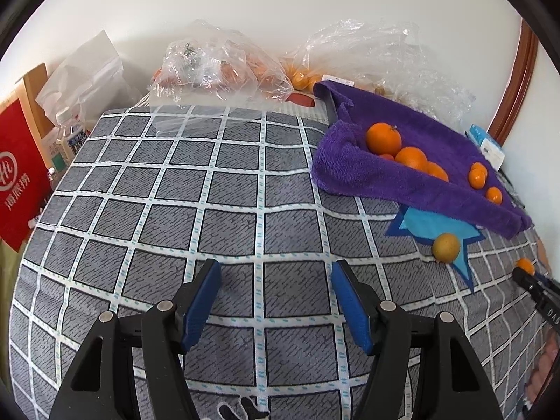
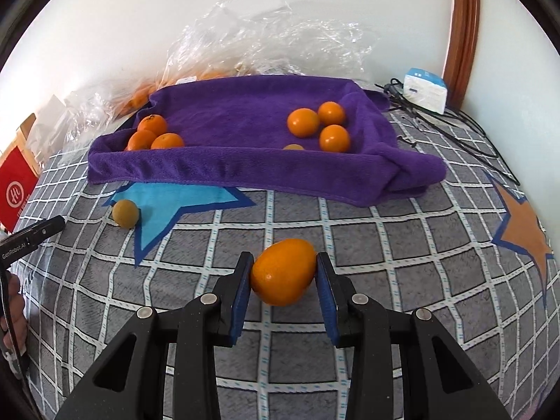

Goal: Organize fruits
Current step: 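Grasp the small yellow-brown fruit with the left gripper while the right holds the mandarin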

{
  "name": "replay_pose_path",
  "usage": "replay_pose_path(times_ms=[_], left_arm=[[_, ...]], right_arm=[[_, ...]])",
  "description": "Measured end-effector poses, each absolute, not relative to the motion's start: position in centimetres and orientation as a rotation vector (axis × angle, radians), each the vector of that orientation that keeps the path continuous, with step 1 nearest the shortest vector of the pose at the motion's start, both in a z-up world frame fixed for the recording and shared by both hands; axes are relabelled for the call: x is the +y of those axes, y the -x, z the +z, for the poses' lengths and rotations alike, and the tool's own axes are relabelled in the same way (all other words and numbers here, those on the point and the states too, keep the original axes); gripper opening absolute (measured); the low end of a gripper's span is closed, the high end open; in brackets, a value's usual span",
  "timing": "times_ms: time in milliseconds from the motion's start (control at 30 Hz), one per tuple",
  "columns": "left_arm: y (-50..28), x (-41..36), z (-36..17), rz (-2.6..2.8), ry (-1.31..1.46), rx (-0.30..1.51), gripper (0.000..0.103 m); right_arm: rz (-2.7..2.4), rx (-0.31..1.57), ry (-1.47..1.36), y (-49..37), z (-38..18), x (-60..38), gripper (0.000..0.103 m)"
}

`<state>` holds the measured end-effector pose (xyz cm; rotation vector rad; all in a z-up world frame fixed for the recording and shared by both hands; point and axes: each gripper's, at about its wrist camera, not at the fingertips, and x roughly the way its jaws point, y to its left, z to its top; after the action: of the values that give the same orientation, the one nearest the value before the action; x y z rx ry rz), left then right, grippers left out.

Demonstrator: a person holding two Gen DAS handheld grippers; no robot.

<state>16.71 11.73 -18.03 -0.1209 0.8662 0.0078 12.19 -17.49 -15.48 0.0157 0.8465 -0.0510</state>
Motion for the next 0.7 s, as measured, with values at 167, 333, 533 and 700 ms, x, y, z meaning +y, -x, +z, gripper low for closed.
replay_pose_path(times_ms=[167, 333, 533, 700], left_arm=[[-16.3, 10.5, -17.6, 0.008, 0.106, 0.887, 0.064], [-16.4, 9.3, -16.3, -0.042, 0.162, 0.881, 0.064], [-17.1, 5.3, -14.7, -0.150, 0.158, 0.863, 0.064], [-18.0, 2.3, -14.9, -0.184, 0.129, 0.872, 0.064]], right_arm=[[-0.051, 0.850, -0.028, -11.7, -15.6, -18.6, 0.036], [-0.052, 0.851, -0.048, -11.1, -15.6, -19.6, 0.036], [-0.068, 0.833, -0.060, -10.3, -14.9, -21.0, 0.036], [-0.095, 0.825, -0.066, -9.9, -14.4, -22.5, 0.036]])
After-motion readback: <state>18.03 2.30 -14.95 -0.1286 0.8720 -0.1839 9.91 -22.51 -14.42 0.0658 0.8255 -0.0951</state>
